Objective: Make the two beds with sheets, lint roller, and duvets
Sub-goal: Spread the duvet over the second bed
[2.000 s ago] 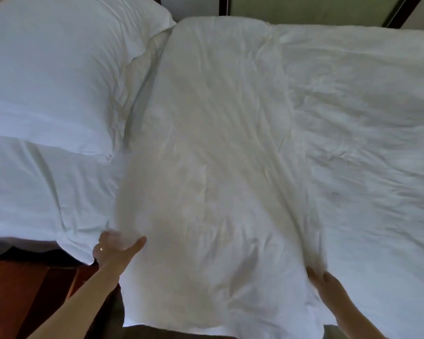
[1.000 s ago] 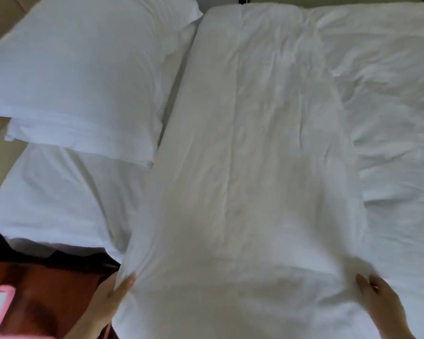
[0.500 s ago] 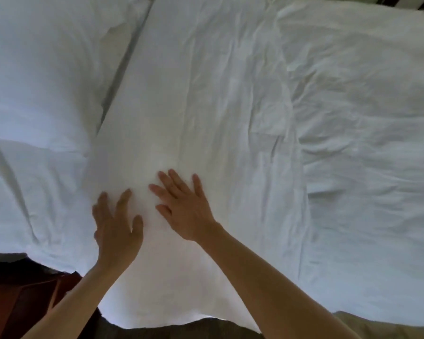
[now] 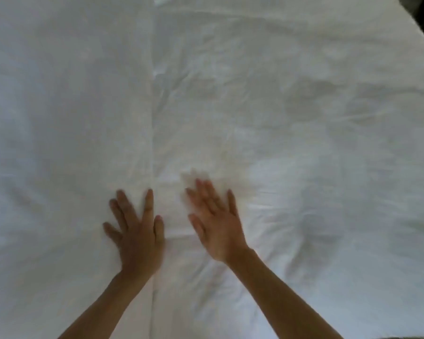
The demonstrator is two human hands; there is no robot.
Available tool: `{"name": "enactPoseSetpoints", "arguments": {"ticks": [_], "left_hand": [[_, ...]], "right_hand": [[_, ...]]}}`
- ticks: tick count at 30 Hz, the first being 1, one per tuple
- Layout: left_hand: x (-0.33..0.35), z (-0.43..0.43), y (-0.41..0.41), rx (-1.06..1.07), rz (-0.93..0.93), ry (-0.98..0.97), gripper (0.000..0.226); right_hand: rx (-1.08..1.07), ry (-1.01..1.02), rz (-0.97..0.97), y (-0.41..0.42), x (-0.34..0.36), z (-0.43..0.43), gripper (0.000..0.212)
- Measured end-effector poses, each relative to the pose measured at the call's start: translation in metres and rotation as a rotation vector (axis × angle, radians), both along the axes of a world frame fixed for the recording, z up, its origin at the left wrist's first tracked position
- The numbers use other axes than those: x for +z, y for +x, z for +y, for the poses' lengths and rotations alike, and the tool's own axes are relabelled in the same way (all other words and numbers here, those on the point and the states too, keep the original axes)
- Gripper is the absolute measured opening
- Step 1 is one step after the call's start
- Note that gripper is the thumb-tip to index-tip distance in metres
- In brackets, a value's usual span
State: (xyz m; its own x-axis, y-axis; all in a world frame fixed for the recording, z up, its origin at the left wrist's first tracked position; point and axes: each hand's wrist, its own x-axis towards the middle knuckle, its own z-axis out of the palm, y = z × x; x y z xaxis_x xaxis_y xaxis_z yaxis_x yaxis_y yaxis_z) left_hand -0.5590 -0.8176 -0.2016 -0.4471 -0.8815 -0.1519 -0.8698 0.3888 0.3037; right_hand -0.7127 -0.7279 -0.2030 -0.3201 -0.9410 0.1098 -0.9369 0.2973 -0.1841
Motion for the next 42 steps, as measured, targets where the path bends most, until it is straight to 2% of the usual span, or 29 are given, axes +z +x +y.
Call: {"name": "enactPoseSetpoints", "arguments": {"ticks": [1,2,4,7,10,11,12,14,16,18,20,21,22,23,26,28,30,32,37,39,42], "left_hand": [[0.0,0.01,-0.038,-0.023,-0.003,0.013,0.063],[-0.003,0.02,-0.071,-0.039,-0.009,0.025,0.063],[-0.008,0.038,-0.127,-0.062,-0.006,0.046,0.062],[-0.013,0.059,-0.188,-0.108,-0.019,0.025,0.058],[-0.019,0.086,-0.24,-0.23,-0.03,-0.031,0.061],[-0.02,0.097,-0.257,-0.275,-0.022,-0.042,0.063],[-0.019,0.109,-0.275,-0.311,-0.01,-0.045,0.065],[-0.017,0.133,-0.306,-0.346,0.017,-0.035,0.066],[-0.012,0.155,-0.329,-0.39,0.035,-0.025,0.064],[-0.009,0.17,-0.345,-0.482,0.047,-0.04,0.061],[-0.006,0.172,-0.348,-0.607,0.035,-0.089,0.057],[-0.005,0.167,-0.345,-0.663,0.02,-0.124,0.056],[-0.004,0.159,-0.337,-0.698,0.002,-0.154,0.056],[-0.003,0.148,-0.326,-0.714,-0.015,-0.182,0.056],[0.003,0.109,-0.276,-0.62,-0.055,-0.228,0.056],[0.004,0.081,-0.233,-0.479,-0.1,-0.229,0.056],[0.008,0.056,-0.184,-0.343,-0.148,-0.207,0.056],[0.016,0.035,-0.133,-0.237,-0.179,-0.207,0.056],[0.037,-0.005,0.002,0.053,-0.185,-0.211,0.056],[0.039,-0.023,0.062,0.191,-0.194,-0.165,0.057],[0.037,-0.044,0.157,0.439,-0.208,-0.06,0.06]], "right_hand": [[0.184,0.034,0.025,-0.012,-0.004,0.003,0.049],[0.267,0.045,0.015,-0.041,-0.009,0.012,0.048],[0.177,0.025,0.029,-0.13,-0.016,0.055,0.046],[-0.214,0.151,0.119,-0.285,-0.018,0.163,0.05],[-0.897,0.234,-0.034,-0.395,0.002,0.281,0.066],[-1.063,0.252,-0.102,-0.415,0.011,0.306,0.069],[-1.142,0.255,-0.155,-0.427,0.018,0.318,0.07],[-1.117,0.206,-0.153,-0.429,0.027,0.306,0.067],[-0.881,0.098,-0.081,-0.404,0.028,0.267,0.064],[-0.507,0.013,-0.026,-0.354,0.022,0.22,0.057],[-0.131,0.046,-0.023,-0.305,0.013,0.193,0.051],[-0.045,0.072,-0.015,-0.292,0.009,0.191,0.049],[-0.066,0.084,-0.001,-0.289,0.003,0.2,0.048],[-0.196,0.081,-0.008,-0.29,-0.004,0.215,0.048],[-0.78,0.128,-0.096,-0.297,-0.01,0.273,0.055],[-0.895,0.154,-0.126,-0.284,-0.008,0.285,0.064],[-0.766,0.071,-0.131,-0.249,-0.003,0.251,0.066],[-0.542,-0.016,-0.16,-0.186,-0.001,0.187,0.059],[-0.059,-0.093,-0.312,0.044,0.023,0.025,0.052],[0.01,-0.114,-0.31,0.121,0.038,-0.023,0.05],[-0.008,-0.074,-0.367,0.192,0.027,-0.055,0.051]]}}
